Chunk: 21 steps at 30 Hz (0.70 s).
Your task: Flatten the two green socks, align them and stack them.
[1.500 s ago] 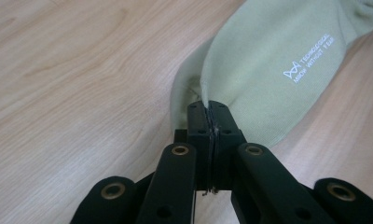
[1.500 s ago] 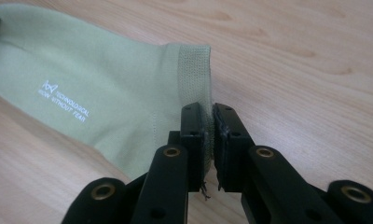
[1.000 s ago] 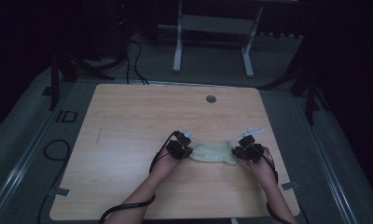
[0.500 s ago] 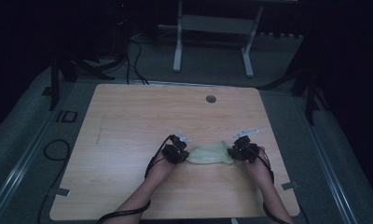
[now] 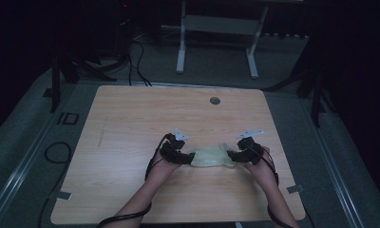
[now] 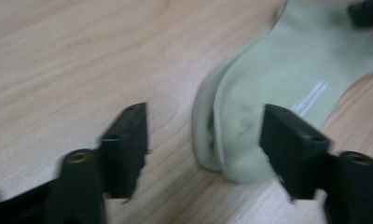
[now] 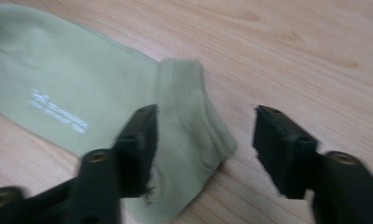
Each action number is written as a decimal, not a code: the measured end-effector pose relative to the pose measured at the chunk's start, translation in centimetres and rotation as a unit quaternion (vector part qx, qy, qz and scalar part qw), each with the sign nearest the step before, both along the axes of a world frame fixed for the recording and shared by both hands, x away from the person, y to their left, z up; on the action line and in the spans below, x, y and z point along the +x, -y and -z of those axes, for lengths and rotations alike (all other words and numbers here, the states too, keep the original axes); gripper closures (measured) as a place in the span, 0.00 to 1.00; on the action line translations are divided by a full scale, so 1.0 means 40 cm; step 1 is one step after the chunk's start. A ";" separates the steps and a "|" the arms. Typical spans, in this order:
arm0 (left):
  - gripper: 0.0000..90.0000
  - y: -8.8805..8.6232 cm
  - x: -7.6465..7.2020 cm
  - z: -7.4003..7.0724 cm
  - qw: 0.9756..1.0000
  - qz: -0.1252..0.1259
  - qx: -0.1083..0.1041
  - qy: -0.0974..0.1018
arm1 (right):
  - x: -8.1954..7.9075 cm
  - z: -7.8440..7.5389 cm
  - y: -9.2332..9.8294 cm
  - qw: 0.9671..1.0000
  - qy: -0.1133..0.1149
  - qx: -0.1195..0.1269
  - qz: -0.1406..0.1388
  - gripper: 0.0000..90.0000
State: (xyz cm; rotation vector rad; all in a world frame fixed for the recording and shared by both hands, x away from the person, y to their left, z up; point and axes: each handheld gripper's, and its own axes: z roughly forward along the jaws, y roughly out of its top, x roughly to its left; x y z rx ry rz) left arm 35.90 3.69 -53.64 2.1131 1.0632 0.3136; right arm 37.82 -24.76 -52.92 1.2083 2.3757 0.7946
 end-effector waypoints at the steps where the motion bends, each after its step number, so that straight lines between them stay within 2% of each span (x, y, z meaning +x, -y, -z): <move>1: 0.26 -0.002 -0.003 -0.003 1.000 0.009 -0.003 0.000 | -0.004 -0.005 0.000 1.000 0.004 0.002 -0.002 0.42; 3: 0.18 0.000 -0.010 -0.004 1.000 0.019 0.003 0.005 | -0.012 -0.015 -0.001 1.000 0.011 0.016 -0.004 0.34; 5: 0.16 0.001 -0.014 -0.004 1.000 0.021 0.002 0.008 | -0.013 -0.018 -0.001 1.000 0.003 0.019 -0.003 0.31; 6: 0.16 0.000 -0.021 -0.003 1.000 0.023 -0.002 0.015 | -0.014 -0.020 0.000 1.000 -0.005 0.023 -0.006 0.26; 7: 0.14 -0.001 -0.023 -0.002 1.000 0.021 0.000 0.016 | -0.020 -0.023 0.000 0.999 -0.006 0.028 -0.017 0.15; 9: 0.07 -0.001 -0.026 0.000 1.000 0.016 0.012 0.019 | -0.032 -0.027 0.001 0.999 0.008 0.024 -0.021 0.15; 11: 0.06 -0.002 -0.027 0.001 1.000 0.015 0.014 0.019 | -0.032 -0.027 0.001 0.999 0.008 0.024 -0.021 0.15; 12: 0.06 -0.005 -0.030 0.006 1.000 0.017 0.017 0.017 | -0.036 -0.028 0.002 0.999 0.017 0.023 -0.019 0.15; 13: 0.01 -0.006 -0.033 0.007 0.999 0.017 0.022 0.018 | -0.044 -0.031 0.008 0.999 0.029 0.025 -0.019 0.14; 18: 0.02 -0.013 -0.054 0.007 0.998 0.032 0.033 0.042 | -0.060 -0.031 0.026 0.999 0.035 0.032 -0.015 0.14; 21: 0.01 -0.017 -0.069 0.008 0.998 0.043 0.031 0.040 | -0.074 -0.031 0.034 0.999 0.038 0.031 -0.015 0.14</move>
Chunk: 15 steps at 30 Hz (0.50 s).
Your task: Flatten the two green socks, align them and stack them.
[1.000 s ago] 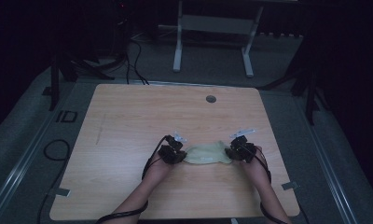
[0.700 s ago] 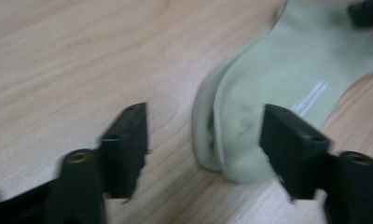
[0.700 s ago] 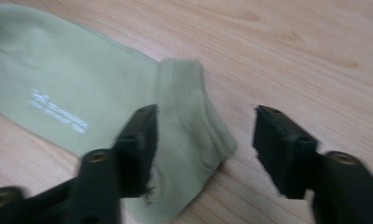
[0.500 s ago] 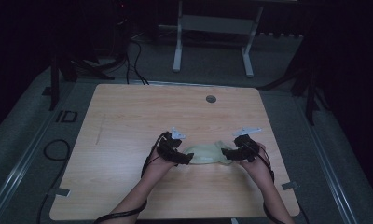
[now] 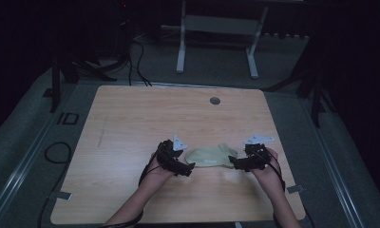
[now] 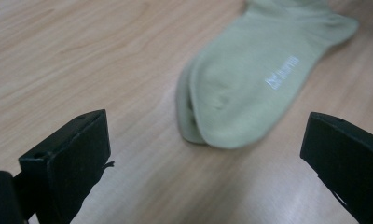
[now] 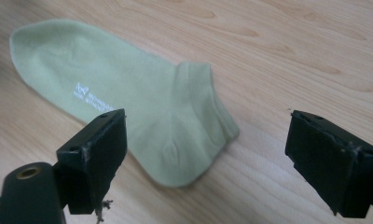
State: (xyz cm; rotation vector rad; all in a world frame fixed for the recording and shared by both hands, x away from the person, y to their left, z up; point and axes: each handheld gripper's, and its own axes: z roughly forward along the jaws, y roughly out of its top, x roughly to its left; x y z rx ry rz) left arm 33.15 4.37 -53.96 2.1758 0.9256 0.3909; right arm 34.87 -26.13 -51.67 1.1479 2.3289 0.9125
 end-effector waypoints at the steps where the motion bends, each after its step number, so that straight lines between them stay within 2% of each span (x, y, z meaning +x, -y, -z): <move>1: 0.02 -0.003 -0.006 0.001 1.000 0.003 -0.001 -0.001 | -0.005 0.001 0.003 1.000 0.001 0.001 -0.001 0.14; 5: 0.02 -0.025 -0.023 0.002 1.000 0.002 -0.005 -0.002 | -0.024 0.005 0.017 1.000 0.003 0.001 0.000 0.14; 15: 0.02 -0.100 -0.073 0.026 1.000 -0.023 -0.004 0.002 | -0.069 0.030 0.059 1.000 -0.001 -0.011 0.005 0.14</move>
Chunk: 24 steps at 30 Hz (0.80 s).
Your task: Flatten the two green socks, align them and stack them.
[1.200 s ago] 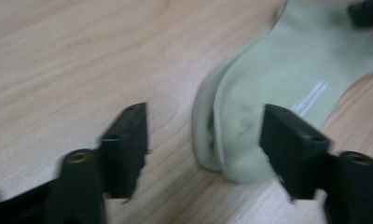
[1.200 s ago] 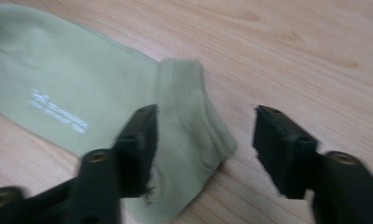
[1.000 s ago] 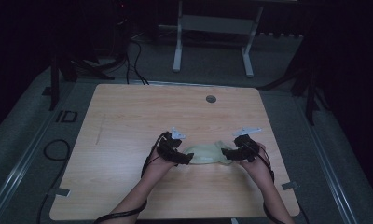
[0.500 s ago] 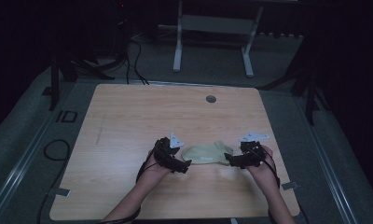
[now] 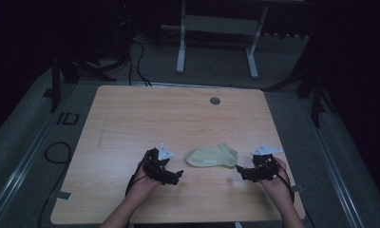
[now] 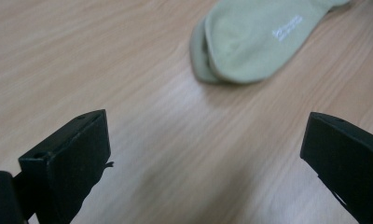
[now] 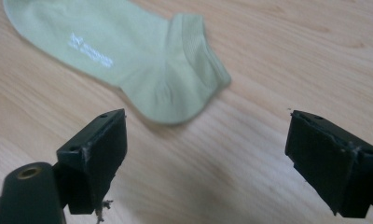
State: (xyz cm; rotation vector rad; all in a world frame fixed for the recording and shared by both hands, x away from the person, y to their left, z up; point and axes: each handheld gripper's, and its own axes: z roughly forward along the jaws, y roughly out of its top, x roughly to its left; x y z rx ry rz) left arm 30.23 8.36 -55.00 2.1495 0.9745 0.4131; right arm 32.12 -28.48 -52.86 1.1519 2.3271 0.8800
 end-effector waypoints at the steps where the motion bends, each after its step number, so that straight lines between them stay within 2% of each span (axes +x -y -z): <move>1: 0.02 -0.007 -0.006 0.003 1.000 -0.003 0.001 0.001 | -0.005 0.003 0.004 1.000 0.002 -0.003 0.002 0.14; 5: 0.01 -0.036 -0.028 0.016 1.000 -0.008 0.006 0.000 | -0.023 0.016 0.018 1.000 0.002 -0.002 0.006 0.14; 9: 0.01 -0.056 -0.045 0.028 1.000 -0.016 0.000 0.001 | -0.036 0.032 0.027 1.000 -0.003 -0.005 0.007 0.14; 17: 0.01 -0.076 -0.087 0.050 1.000 -0.014 0.004 0.011 | -0.070 0.052 0.040 1.000 0.013 -0.006 0.015 0.12; 21: 0.02 -0.094 -0.114 0.049 0.999 -0.028 0.002 0.015 | -0.092 0.070 0.054 0.999 0.025 -0.003 0.034 0.12; 24: 0.01 -0.105 -0.127 0.049 0.999 -0.035 0.005 0.019 | -0.102 0.078 0.062 0.999 0.024 -0.001 0.038 0.12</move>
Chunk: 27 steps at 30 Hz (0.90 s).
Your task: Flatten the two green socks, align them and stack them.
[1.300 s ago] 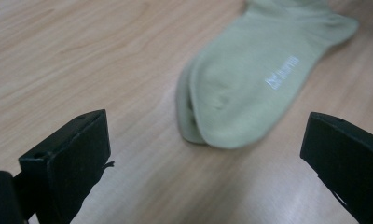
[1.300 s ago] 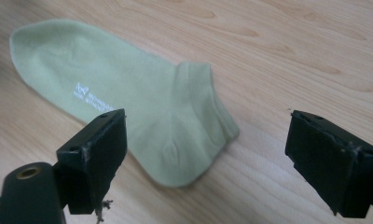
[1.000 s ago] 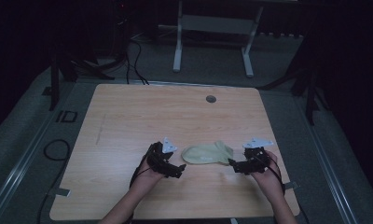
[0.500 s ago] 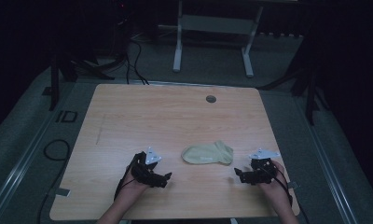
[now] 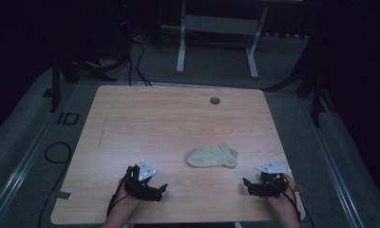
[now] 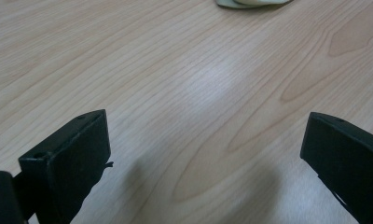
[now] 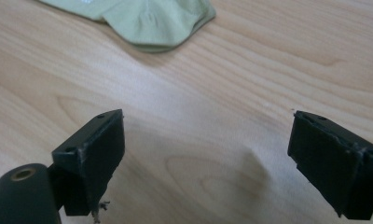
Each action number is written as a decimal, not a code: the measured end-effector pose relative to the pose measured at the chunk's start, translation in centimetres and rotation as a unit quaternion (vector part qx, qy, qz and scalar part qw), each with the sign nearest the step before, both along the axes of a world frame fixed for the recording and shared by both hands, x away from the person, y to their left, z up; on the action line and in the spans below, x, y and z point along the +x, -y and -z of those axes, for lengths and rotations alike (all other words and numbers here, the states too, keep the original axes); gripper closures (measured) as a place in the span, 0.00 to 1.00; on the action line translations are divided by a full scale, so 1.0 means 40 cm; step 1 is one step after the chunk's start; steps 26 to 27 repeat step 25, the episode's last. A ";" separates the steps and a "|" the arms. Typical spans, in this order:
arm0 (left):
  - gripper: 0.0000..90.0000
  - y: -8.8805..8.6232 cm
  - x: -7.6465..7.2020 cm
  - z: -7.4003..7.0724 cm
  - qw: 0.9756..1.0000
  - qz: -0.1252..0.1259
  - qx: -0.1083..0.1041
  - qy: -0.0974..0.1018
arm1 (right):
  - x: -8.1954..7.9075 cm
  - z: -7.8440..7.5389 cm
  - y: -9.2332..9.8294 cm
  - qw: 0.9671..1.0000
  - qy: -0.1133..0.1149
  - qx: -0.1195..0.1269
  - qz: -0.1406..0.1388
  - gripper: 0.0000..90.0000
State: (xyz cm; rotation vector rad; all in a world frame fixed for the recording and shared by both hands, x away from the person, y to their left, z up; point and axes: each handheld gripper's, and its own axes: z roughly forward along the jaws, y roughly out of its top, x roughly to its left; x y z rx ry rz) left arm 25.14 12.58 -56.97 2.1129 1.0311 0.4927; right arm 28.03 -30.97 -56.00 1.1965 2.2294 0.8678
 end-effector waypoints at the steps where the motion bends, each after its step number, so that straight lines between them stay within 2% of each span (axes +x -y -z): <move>1: 0.01 -0.004 -0.004 0.002 1.000 -0.002 0.001 0.001 | -0.004 0.002 0.002 1.000 0.000 0.000 0.000 0.12; 5: 0.01 -0.013 -0.010 0.008 1.000 -0.008 0.000 0.003 | -0.017 0.007 0.008 1.000 0.009 -0.002 0.003 0.12; 6: 0.01 -0.015 -0.016 0.011 1.000 -0.013 0.008 0.010 | -0.021 0.009 0.009 1.000 0.014 -0.004 0.002 0.11; 7: 0.01 -0.017 -0.019 0.012 1.000 -0.011 0.007 0.013 | -0.031 0.010 0.014 1.000 0.028 -0.009 0.010 0.11; 8: 0.01 -0.018 -0.023 0.013 1.000 -0.011 0.009 0.013 | -0.036 0.011 0.016 0.999 0.033 -0.008 0.011 0.11; 10: 0.01 -0.022 -0.035 0.013 0.999 -0.016 0.018 0.026 | -0.044 0.012 0.020 0.999 0.039 -0.010 0.015 0.11; 13: 0.01 -0.035 -0.048 0.013 0.999 -0.020 0.014 0.029 | -0.054 0.016 0.027 0.999 0.045 -0.012 0.018 0.11; 19: 0.01 -0.063 -0.073 0.015 0.998 -0.041 0.016 0.035 | -0.063 0.019 0.040 0.998 0.052 -0.003 0.023 0.11; 27: 0.02 -0.075 -0.072 0.014 0.998 -0.053 0.012 0.040 | -0.063 0.021 0.042 0.998 0.055 -0.002 0.031 0.11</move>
